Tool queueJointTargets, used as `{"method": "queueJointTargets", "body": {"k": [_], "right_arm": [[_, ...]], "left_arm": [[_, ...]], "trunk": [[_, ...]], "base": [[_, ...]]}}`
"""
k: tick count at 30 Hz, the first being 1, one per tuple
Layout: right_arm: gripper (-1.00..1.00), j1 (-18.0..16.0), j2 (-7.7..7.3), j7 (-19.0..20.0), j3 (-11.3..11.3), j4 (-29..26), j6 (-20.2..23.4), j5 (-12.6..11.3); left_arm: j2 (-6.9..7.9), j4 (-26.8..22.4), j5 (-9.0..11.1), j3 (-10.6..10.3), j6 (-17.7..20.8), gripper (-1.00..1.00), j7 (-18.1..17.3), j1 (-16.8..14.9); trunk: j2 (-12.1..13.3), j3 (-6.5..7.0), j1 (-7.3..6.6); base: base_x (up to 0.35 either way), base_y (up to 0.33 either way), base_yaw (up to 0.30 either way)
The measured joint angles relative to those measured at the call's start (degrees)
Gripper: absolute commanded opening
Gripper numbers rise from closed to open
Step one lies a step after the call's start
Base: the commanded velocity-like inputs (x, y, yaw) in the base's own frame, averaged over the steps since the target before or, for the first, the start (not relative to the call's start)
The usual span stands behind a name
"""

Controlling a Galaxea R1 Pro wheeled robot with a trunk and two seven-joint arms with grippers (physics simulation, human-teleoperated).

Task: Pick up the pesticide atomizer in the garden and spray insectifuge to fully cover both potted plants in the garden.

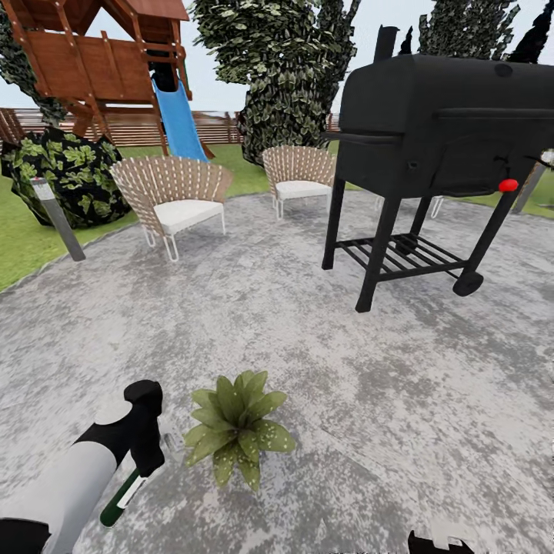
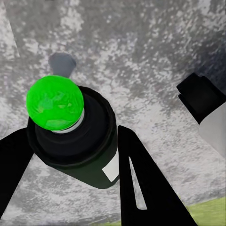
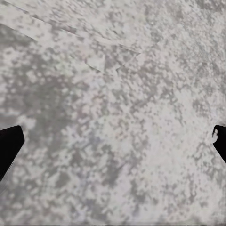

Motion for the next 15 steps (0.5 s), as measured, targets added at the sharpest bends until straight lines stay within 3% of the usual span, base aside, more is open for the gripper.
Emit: {"method": "queueJointTargets", "body": {"k": [7, 9, 15], "right_arm": [[1.00, 0.00, 0.00, -0.02, 0.00, 0.01, 0.06, -0.08], [1.00, 0.00, 0.00, -0.02, 0.00, 0.01, 0.07, -0.08], [1.00, 0.00, 0.00, -0.02, 0.00, 0.01, 0.08, -0.08]], "left_arm": [[-0.16, -3.16, 0.52, 0.05, 0.10, -1.00, -0.48, -0.30], [0.01, -3.22, 0.23, -0.25, -0.22, -1.00, -7.46, 0.12], [0.14, -3.30, 0.05, -0.38, -0.37, -1.00, -7.60, 0.09]], "trunk": [[0.00, 0.00, 0.01], [0.00, 0.00, 0.00], [0.00, 0.00, 0.00]], "base": [[-0.067, 0.304, -0.273], [-0.029, 0.306, -0.277], [-0.001, 0.314, -0.277]]}}
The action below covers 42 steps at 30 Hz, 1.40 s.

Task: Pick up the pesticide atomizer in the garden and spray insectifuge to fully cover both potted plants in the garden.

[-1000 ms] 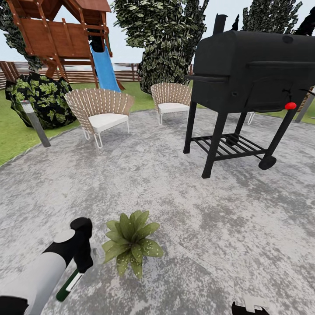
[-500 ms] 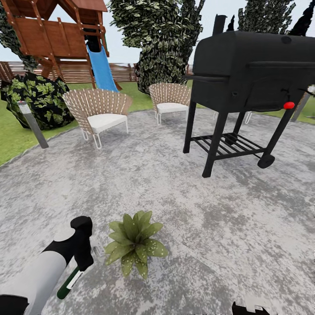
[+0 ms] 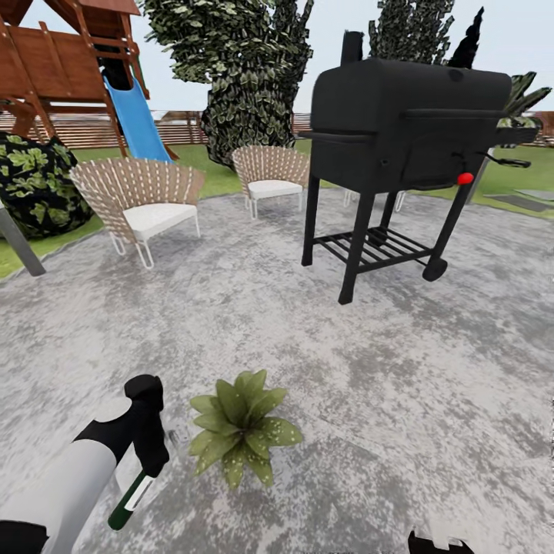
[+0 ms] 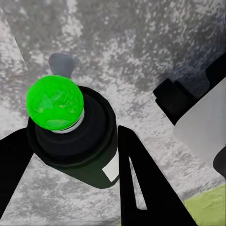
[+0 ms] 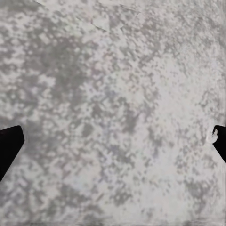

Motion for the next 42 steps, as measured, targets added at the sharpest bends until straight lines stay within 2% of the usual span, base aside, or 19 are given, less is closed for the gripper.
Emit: {"method": "queueJointTargets", "body": {"k": [4, 10, 11, 12, 14, 28, 34, 42], "right_arm": [[1.00, 0.00, 0.00, 0.00, 0.00, -0.03, 0.00, 0.00], [1.00, -0.01, 0.24, -0.01, -0.01, -0.25, -0.06, -0.08], [1.00, -0.01, 0.25, -0.02, -0.02, -0.25, -0.07, -0.08], [1.00, -0.01, 0.26, -0.04, 0.00, -0.26, -0.07, -0.08], [1.00, -0.01, 0.26, -0.04, -0.01, -0.26, -0.08, -0.09], [1.00, 0.00, 0.08, -0.04, -0.07, -0.36, -0.04, -0.08], [1.00, 0.00, 0.08, -0.03, -0.08, -0.33, -0.03, -0.09], [1.00, -0.01, -0.07, 0.30, 0.00, 0.01, -0.09, 0.29]], "left_arm": [[-0.09, -0.01, -0.04, -0.06, 0.06, -1.00, 0.00, 0.01], [-0.17, -0.05, -0.13, -0.47, -0.33, -1.00, -0.01, 0.21], [-0.15, -0.07, -0.15, -0.79, -0.36, -1.00, 0.00, 0.22], [0.15, -0.11, -0.10, -2.51, -0.37, -1.00, 0.02, 0.09], [0.44, -0.25, -0.02, -3.06, -0.48, -1.00, 0.03, 0.07], [0.28, -0.34, 0.55, -2.83, -0.04, -1.00, 0.06, -0.01], [0.59, -0.38, 0.54, -2.85, 0.05, -1.00, 0.05, -0.41], [0.05, -0.37, 0.27, -2.90, 0.05, -1.00, 0.00, -0.60]], "trunk": [[0.00, 0.00, -0.01], [0.00, 0.00, 0.01], [0.00, 0.00, 0.01], [0.00, 0.00, 0.00], [0.00, 0.00, 0.00], [0.00, 0.00, 0.00], [0.00, 0.09, 0.03], [0.00, 0.10, 0.02]], "base": [[0.068, 0.330, -0.246], [-0.039, 0.311, -0.032], [-0.030, 0.054, -0.001], [-0.012, 0.022, 0.000], [-0.004, 0.007, 0.000], [-0.003, 0.000, -0.234], [-0.269, 0.030, -0.252], [-0.258, 0.225, -0.019]]}}
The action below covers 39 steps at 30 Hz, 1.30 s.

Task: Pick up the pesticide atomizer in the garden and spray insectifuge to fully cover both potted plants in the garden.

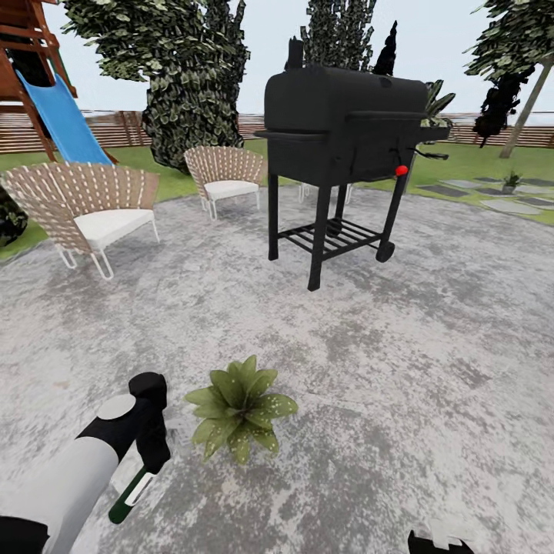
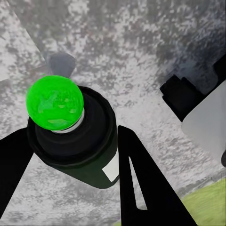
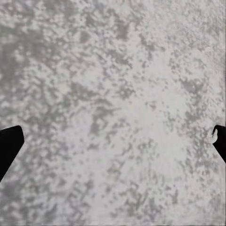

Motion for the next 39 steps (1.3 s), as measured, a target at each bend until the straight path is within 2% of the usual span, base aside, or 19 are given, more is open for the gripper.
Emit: {"method": "queueJointTargets", "body": {"k": [7, 13, 16, 18, 20, 22, 24, 25, 26, 27, 29, 39], "right_arm": [[1.00, 0.00, 0.24, -0.24, -0.09, -0.35, 0.00, -0.36], [1.00, 0.01, 0.12, -0.32, -0.08, -0.37, -0.01, -0.37], [1.00, 0.01, 0.07, -0.34, -0.08, -0.35, -0.01, -0.35], [1.00, 0.01, 0.06, -0.34, -0.08, -0.33, 0.03, -0.33], [1.00, 0.01, 0.06, -0.34, -0.08, -0.30, 0.06, -0.30], [1.00, 0.01, 0.06, -0.34, -0.08, -0.28, 0.06, -0.28], [1.00, 0.01, 0.06, -0.34, -0.08, -0.28, 0.08, -0.28], [1.00, 0.00, 0.06, -0.34, -0.08, -0.28, 0.06, -0.28], [1.00, 0.00, 0.07, -0.34, -0.07, -0.27, 0.02, -0.28], [1.00, -0.01, 0.07, -0.34, -0.08, -0.27, 0.00, -0.28], [1.00, 0.00, -0.05, -0.27, -0.05, -0.27, 0.00, -0.24], [1.00, 0.00, -0.22, -0.16, -0.01, -0.19, 0.00, -0.05]], "left_arm": [[-0.38, 0.01, -0.19, -0.07, 0.00, -1.00, 0.00, 0.08], [-1.16, -0.07, -0.12, -0.22, 0.06, -1.00, 0.05, -0.08], [-1.70, -2.73, -0.20, -0.07, 0.20, -1.00, 1.10, -0.39], [-2.58, -4.57, 0.18, 0.04, 2.08, -1.00, 2.50, -1.19], [-3.87, -4.87, 0.07, -0.10, 5.75, -1.00, 2.84, -1.48], [-4.07, -4.68, -0.06, -0.39, 7.23, -1.00, 2.95, -3.27], [-4.03, -3.63, -0.06, -0.64, 7.27, -1.00, 2.84, -6.51], [-3.53, -1.76, -0.11, -0.71, 7.06, -1.00, 0.54, -6.96], [-3.39, -0.27, -1.78, -0.68, 6.56, -1.00, 0.09, -7.08], [-3.54, 0.06, -4.67, -0.59, 6.41, -1.00, 0.07, -7.14], [-3.88, 0.16, -6.05, -0.64, 6.32, -1.00, 0.07, -7.16], [-3.88, 0.27, -6.72, -0.77, 6.24, -1.00, 0.07, -6.69]], "trunk": [[0.00, 0.00, -0.02], [0.00, 0.00, -0.02], [0.00, 0.01, -0.03], [0.00, 0.01, -0.02], [0.00, 0.00, -0.02], [0.00, 0.01, -0.03], [0.00, 0.01, -0.03], [0.00, 0.00, -0.02], [0.00, 0.00, -0.02], [0.00, 0.00, -0.02], [0.00, 0.00, -0.02], [0.00, 0.00, -0.04]], "base": [[-0.060, 0.295, -0.018], [-0.003, 0.113, -0.228], [0.000, 0.005, -0.260], [0.000, 0.001, -0.262], [0.000, 0.000, -0.262], [0.000, 0.000, -0.262], [0.000, 0.000, -0.239], [0.000, 0.000, -0.047], [0.000, 0.007, -0.012], [0.000, 0.082, -0.006], [0.000, 0.232, -0.002], [0.089, 0.297, 0.000]]}}
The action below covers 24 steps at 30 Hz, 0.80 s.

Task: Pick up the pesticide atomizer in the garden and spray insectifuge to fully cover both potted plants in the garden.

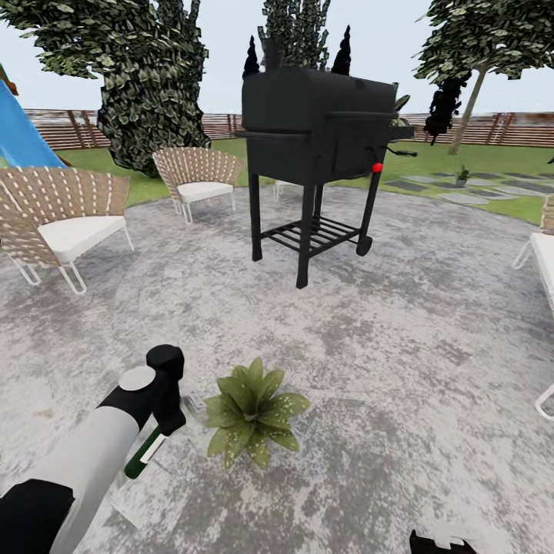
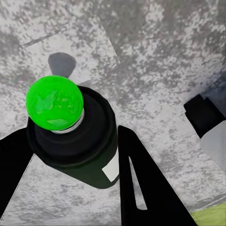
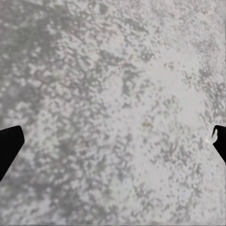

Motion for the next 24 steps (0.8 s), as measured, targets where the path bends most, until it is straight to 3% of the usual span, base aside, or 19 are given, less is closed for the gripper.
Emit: {"method": "queueJointTargets", "body": {"k": [4, 12, 15, 19, 24], "right_arm": [[1.00, 0.00, 0.04, -0.14, -0.05, -0.07, 0.00, -0.13], [1.00, 0.00, -0.01, -0.17, -0.09, -0.12, -0.01, -0.23], [1.00, 0.00, 0.01, -0.20, -0.07, -0.15, 0.00, -0.23], [1.00, -0.01, 0.08, -0.18, -0.07, -0.16, 0.00, -0.23], [1.00, -0.01, 0.11, -0.18, -0.07, -0.11, 0.05, -0.18]], "left_arm": [[-0.28, 0.00, -0.04, 0.05, 0.01, -1.00, -0.01, 0.09], [-0.48, 0.02, 0.07, 0.30, -0.06, -1.00, 0.01, 0.59], [-1.24, 0.00, 0.10, 0.34, -0.03, -1.00, 0.00, 1.12], [-3.11, -0.07, 0.05, -0.16, 0.17, -1.00, 0.00, 4.97], [-3.54, -0.35, 0.08, -1.16, 0.72, -1.00, 0.01, 5.93]], "trunk": [[0.00, 0.00, -0.01], [0.00, 0.00, -0.01], [0.00, 0.00, 0.01], [0.00, 0.00, 0.02], [0.00, 0.00, 0.02]], "base": [[0.238, 0.254, -0.086], [0.267, 0.177, -0.251], [0.070, 0.010, -0.126], [0.007, 0.001, -0.013], [0.000, 0.000, 0.000]]}}
